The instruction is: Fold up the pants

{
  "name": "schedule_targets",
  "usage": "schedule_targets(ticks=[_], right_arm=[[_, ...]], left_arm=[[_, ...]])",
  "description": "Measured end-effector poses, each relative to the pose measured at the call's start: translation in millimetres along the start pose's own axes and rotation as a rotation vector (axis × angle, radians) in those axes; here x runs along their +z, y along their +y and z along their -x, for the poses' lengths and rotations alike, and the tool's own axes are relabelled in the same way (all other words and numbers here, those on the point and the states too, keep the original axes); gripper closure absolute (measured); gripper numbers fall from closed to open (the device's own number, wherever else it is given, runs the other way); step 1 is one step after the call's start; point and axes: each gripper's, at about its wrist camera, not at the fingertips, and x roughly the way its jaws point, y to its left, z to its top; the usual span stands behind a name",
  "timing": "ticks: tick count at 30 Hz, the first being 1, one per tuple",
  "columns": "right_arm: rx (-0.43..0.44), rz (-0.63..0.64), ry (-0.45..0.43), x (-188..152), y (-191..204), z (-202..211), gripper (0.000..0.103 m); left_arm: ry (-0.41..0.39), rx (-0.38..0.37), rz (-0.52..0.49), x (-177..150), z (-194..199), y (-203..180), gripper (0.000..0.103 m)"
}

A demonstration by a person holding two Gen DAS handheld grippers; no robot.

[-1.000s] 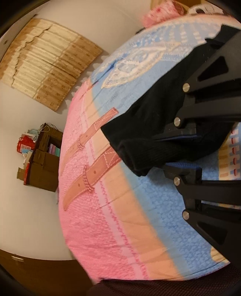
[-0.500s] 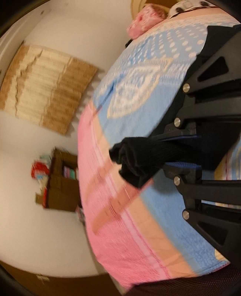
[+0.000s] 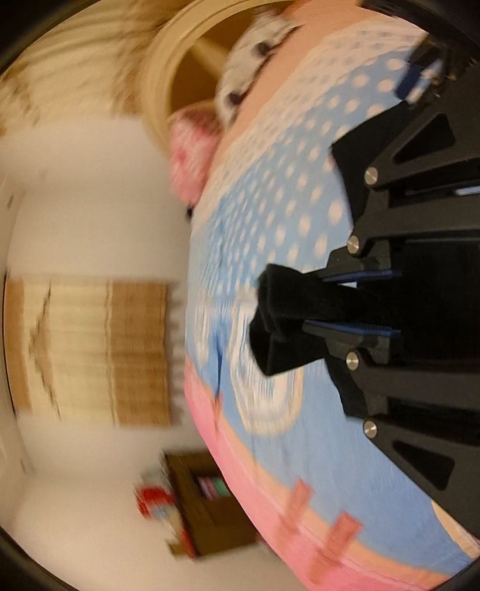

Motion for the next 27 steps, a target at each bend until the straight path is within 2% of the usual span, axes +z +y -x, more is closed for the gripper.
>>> schedule_targets(ticks=[2, 7, 10, 12, 15, 19, 21, 24, 27], right_arm=[[-0.031, -0.043, -0.015, 1, -15, 13, 0.029], [-0.093, -0.141, -0.011, -4, -54, 36, 0.029], [-0.104, -0.187, -0.005, -7, -72, 44, 0.029], [-0.083, -0.208, -0.010, -4, -78, 47, 0.029], [0.020, -0.251, -0.017, 9, -85, 46, 0.029], [0.267, -0.368, 0.003, 32, -91, 31, 0.029], [0.400, -0.428, 0.061, 43, -91, 10, 0.028], [0.494, -0.446, 0.170, 59, -84, -27, 0.028], [0.556, -0.371, 0.253, 76, -68, -61, 0.028]], left_arm=[[0.036, -0.041, -0.066, -11, -12, -37, 0.084], [0.048, -0.074, -0.276, -50, -21, -112, 0.084], [0.062, -0.058, -0.410, -76, -24, -143, 0.084], [0.057, -0.028, -0.457, -86, -23, -150, 0.084], [0.047, -0.027, -0.458, -86, -18, -147, 0.084], [0.061, -0.074, -0.356, -76, -16, -128, 0.084], [0.062, -0.080, -0.337, -76, -16, -123, 0.084], [0.038, -0.065, -0.378, -85, -10, -127, 0.084], [0.006, -0.029, -0.461, -97, -5, -140, 0.084]])
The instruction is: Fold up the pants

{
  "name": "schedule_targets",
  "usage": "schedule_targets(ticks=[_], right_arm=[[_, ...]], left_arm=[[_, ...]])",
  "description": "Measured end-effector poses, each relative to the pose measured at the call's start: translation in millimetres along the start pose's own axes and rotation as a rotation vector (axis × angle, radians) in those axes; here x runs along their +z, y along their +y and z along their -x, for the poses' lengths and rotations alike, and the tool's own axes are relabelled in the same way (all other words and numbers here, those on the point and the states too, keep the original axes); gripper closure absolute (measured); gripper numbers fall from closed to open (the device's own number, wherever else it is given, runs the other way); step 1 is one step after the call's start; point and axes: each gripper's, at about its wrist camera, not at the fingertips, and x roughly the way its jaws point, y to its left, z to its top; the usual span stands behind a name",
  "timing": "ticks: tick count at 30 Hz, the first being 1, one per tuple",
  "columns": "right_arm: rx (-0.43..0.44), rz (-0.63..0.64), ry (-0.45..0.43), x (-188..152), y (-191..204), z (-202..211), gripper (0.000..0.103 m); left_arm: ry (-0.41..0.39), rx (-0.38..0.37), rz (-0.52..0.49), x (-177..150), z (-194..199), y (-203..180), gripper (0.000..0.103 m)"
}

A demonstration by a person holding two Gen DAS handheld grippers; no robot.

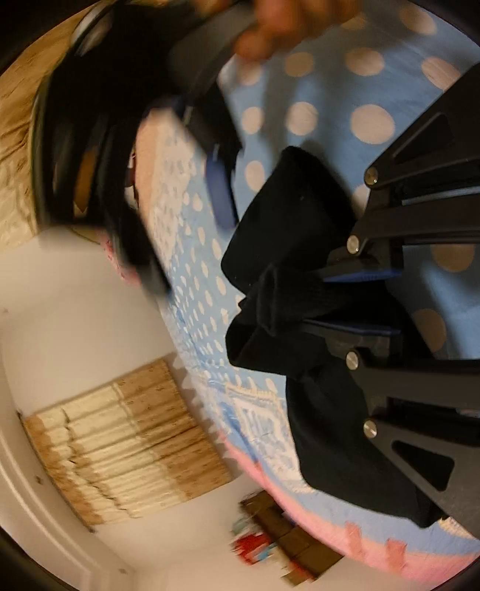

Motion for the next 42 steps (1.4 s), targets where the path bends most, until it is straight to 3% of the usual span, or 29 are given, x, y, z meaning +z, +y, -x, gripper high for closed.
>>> schedule_targets(ticks=[5, 9, 12, 14, 15, 16, 17, 24, 27, 29, 32, 35, 38, 39, 40, 41, 42], right_arm=[[-0.015, 0.021, 0.179, 16, -7, -52, 0.028], [-0.042, 0.113, 0.262, 15, 8, -79, 0.027], [-0.114, 0.194, 0.308, 16, 12, -97, 0.025], [-0.127, 0.253, 0.286, 16, 15, -100, 0.027], [-0.136, 0.295, 0.273, 16, 18, -97, 0.035], [-0.150, 0.330, 0.272, 15, 21, -96, 0.072], [-0.162, 0.337, 0.277, 15, 22, -95, 0.088], [-0.164, 0.319, 0.114, 37, 20, -54, 0.088], [-0.218, 0.285, 0.086, 44, 0, -48, 0.088], [-0.260, 0.261, 0.096, 41, -20, -51, 0.088], [-0.217, 0.174, 0.097, 36, -44, -52, 0.084], [-0.173, 0.106, 0.076, 38, -49, -47, 0.081], [-0.219, 0.083, 0.054, 42, -40, -36, 0.072], [-0.240, 0.082, 0.024, 43, -37, -29, 0.067], [-0.274, 0.097, -0.030, 42, -29, -18, 0.053], [-0.303, 0.120, -0.075, 40, -20, -8, 0.045], [-0.339, 0.163, -0.127, 35, -8, 2, 0.044]], left_arm=[[-0.014, 0.020, -0.039, -4, 3, -9, 0.084], [-0.009, 0.006, -0.030, -4, 3, -8, 0.084], [-0.001, 0.003, -0.037, -5, 2, -11, 0.084], [0.002, 0.010, -0.047, -3, 2, -13, 0.084], [0.002, 0.013, -0.052, -2, 3, -14, 0.084], [0.003, 0.014, -0.056, 0, 2, -13, 0.084], [0.003, 0.010, -0.060, 7, -2, -10, 0.084], [-0.016, -0.052, -0.054, 41, -5, -25, 0.084], [0.014, -0.099, -0.071, 40, -15, -42, 0.083], [0.046, -0.088, -0.105, 32, -22, -54, 0.082], [0.037, -0.079, -0.136, 27, -17, -58, 0.082], [0.060, -0.165, -0.096, 30, -5, -46, 0.081], [0.078, -0.248, 0.036, 34, 14, -14, 0.062], [0.068, -0.236, 0.083, 35, 20, 1, 0.048], [0.056, -0.204, 0.118, 36, 24, 15, 0.038], [0.044, -0.152, 0.160, 36, 29, 32, 0.037], [0.035, -0.113, 0.194, 36, 32, 46, 0.037]])
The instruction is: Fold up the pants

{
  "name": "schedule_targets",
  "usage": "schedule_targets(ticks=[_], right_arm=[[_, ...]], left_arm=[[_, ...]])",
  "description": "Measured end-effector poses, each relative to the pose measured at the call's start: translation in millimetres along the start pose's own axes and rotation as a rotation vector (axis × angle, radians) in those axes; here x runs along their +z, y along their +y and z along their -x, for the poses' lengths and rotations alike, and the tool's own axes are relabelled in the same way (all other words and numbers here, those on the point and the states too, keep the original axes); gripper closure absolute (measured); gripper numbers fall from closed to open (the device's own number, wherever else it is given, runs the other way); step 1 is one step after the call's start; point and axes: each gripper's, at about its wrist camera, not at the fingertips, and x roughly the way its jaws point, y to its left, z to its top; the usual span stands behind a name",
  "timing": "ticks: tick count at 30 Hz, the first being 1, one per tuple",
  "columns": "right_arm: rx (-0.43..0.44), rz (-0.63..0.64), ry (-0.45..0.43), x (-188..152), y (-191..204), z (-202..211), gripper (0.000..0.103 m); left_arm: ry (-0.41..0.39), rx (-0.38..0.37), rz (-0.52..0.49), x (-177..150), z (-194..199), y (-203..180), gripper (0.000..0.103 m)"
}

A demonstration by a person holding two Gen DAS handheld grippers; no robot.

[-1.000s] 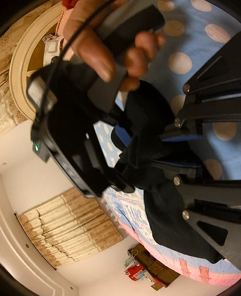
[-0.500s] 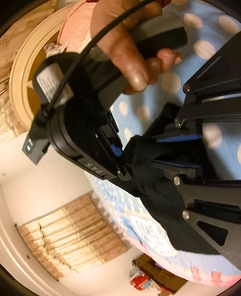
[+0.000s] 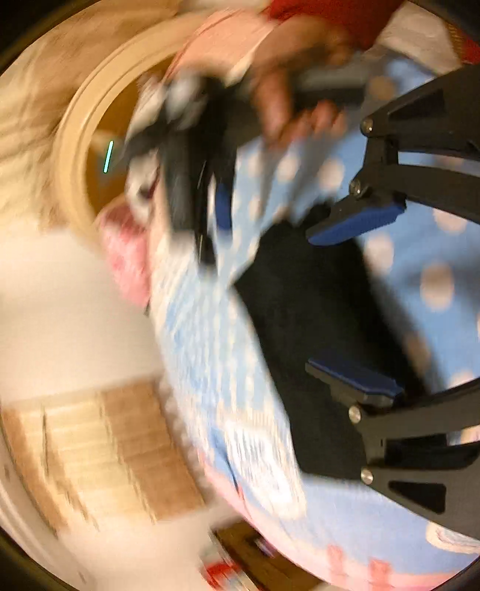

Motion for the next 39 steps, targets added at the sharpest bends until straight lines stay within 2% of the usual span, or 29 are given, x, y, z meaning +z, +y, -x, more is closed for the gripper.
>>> schedule_targets(ticks=[1, 3, 5, 7, 9, 10, 11, 12, 13, 15, 17, 19, 21, 24, 27, 30, 32, 34, 36, 39], right_arm=[[-0.019, 0.053, -0.046, -3, 11, 14, 0.044], [0.013, 0.140, -0.075, -12, 33, 29, 0.044], [0.069, 0.214, -0.057, -26, 58, 30, 0.044], [0.082, 0.269, -0.031, -39, 75, 26, 0.044], [0.062, 0.300, 0.005, -53, 79, 17, 0.044], [0.047, 0.283, 0.044, -60, 76, 6, 0.044], [0.036, 0.241, 0.091, -67, 67, -6, 0.044], [0.045, 0.200, 0.114, -72, 57, -11, 0.044], [0.084, 0.174, 0.079, -77, 49, -7, 0.044], [0.137, 0.123, 0.047, -80, 39, 0, 0.044], [0.162, 0.080, 0.031, -81, 33, 1, 0.044], [0.142, 0.090, 0.036, -82, 36, 4, 0.044], [0.096, 0.137, 0.058, -80, 48, 8, 0.044], [0.058, 0.176, 0.005, -69, 57, 23, 0.044], [0.006, 0.249, -0.043, -43, 70, 21, 0.044], [-0.087, 0.316, 0.032, -18, 77, -17, 0.044], [-0.145, 0.357, 0.088, -13, 74, -43, 0.044], [-0.180, 0.383, 0.101, -15, 67, -64, 0.045], [-0.200, 0.389, 0.103, -18, 60, -73, 0.045], [-0.193, 0.357, 0.088, -17, 52, -75, 0.046]], left_arm=[[-0.010, 0.035, 0.023, 1, 1, 13, 0.037], [-0.007, 0.141, 0.064, -1, -2, 38, 0.037], [0.062, 0.255, 0.129, -7, -15, 66, 0.037], [0.107, 0.302, 0.187, -21, -23, 87, 0.037], [0.217, 0.343, 0.198, -41, -39, 100, 0.036], [0.245, 0.339, 0.207, -50, -42, 100, 0.033], [0.235, 0.323, 0.223, -58, -40, 103, 0.031], [0.191, 0.306, 0.265, -67, -33, 109, 0.024], [0.192, 0.307, 0.304, -70, -32, 115, 0.014], [0.215, 0.270, 0.413, -76, -34, 132, 0.006], [0.246, 0.214, 0.516, -82, -36, 147, 0.005], [0.261, 0.202, 0.556, -78, -28, 146, 0.006], [0.251, 0.225, 0.542, -69, -18, 145, 0.006], [0.150, 0.298, 0.453, -47, 2, 144, 0.006], [0.119, 0.355, 0.389, -18, -13, 149, 0.006], [0.112, 0.359, 0.355, 5, -43, 148, 0.007], [0.149, 0.367, 0.339, 12, -69, 148, 0.013], [0.186, 0.380, 0.319, 14, -95, 148, 0.018], [0.273, 0.394, 0.331, 5, -121, 153, 0.019], [0.399, 0.400, 0.404, -13, -145, 169, 0.018]])
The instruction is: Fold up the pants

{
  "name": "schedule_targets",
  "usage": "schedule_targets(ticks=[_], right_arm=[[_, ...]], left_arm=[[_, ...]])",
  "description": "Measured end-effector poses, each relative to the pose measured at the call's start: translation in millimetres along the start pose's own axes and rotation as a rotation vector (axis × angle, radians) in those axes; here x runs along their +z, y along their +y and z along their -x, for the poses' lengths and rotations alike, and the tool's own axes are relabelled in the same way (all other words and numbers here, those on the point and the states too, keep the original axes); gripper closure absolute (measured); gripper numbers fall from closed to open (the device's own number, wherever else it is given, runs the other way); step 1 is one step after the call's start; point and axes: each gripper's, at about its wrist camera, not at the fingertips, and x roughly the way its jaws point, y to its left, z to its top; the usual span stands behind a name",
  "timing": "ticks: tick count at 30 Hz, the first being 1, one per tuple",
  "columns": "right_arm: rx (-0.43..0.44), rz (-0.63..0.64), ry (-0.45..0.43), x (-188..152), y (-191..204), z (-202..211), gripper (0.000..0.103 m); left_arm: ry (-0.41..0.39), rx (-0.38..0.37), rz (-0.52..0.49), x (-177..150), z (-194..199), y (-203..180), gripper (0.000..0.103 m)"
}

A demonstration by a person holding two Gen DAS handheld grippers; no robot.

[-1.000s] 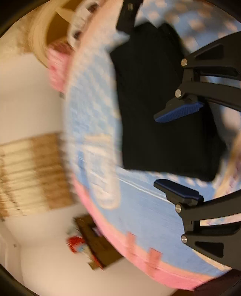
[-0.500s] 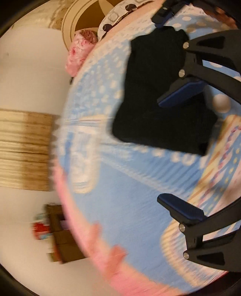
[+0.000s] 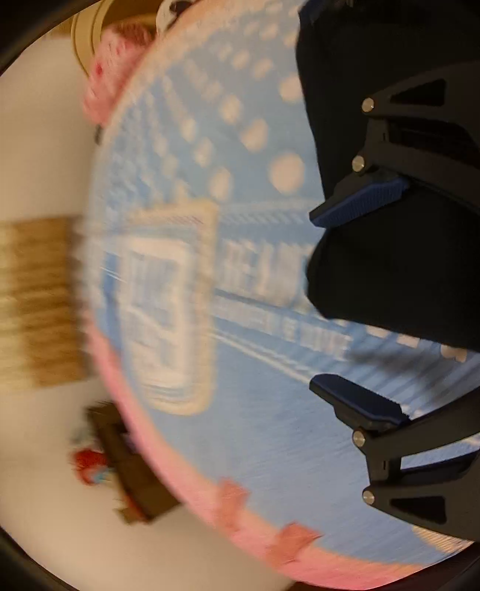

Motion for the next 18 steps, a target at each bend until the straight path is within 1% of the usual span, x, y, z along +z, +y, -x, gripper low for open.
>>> schedule_targets(ticks=[1, 2, 3, 4, 6, 8, 9, 11, 12, 13, 14, 16, 18], right_arm=[[0.001, -0.001, -0.001, -1, -1, -1, 0.046], [0.001, 0.001, -0.004, -2, -1, -2, 0.045], [0.000, 0.001, -0.006, -2, 0, -2, 0.045], [0.001, 0.003, -0.010, -2, 0, -1, 0.045], [0.004, 0.003, -0.015, -4, 1, 0, 0.045], [0.007, 0.004, -0.016, -5, 2, 2, 0.045], [0.003, 0.005, -0.016, -6, 3, 4, 0.045], [-0.032, 0.020, -0.024, -7, 8, 13, 0.045], [-0.050, 0.026, -0.044, -9, 13, 22, 0.045], [-0.048, 0.024, -0.067, -13, 17, 31, 0.045], [-0.023, 0.013, -0.086, -18, 21, 40, 0.045], [-0.001, 0.008, -0.096, -28, 29, 53, 0.045], [-0.022, 0.032, -0.097, -42, 40, 64, 0.045]], left_arm=[[0.015, -0.030, 0.033, 0, -4, 6, 0.016], [0.027, -0.042, 0.050, 1, -5, 10, 0.015], [0.037, -0.039, 0.051, 2, -7, 11, 0.009], [0.038, -0.033, 0.047, 1, -8, 13, 0.006], [0.025, -0.036, 0.032, -3, -6, 15, 0.006], [0.015, -0.018, 0.006, -5, -1, 14, 0.005], [0.001, -0.006, -0.008, -6, 5, 14, 0.005], [-0.050, 0.021, -0.026, -10, 22, 13, 0.005], [-0.091, 0.040, -0.044, -13, 33, 11, 0.005], [-0.123, 0.051, -0.071, -16, 43, 7, 0.005], [-0.139, 0.060, -0.096, -19, 50, 4, 0.005], [-0.168, 0.073, -0.121, -27, 64, 1, 0.005], [-0.163, 0.052, -0.122, -34, 70, -1, 0.005]])
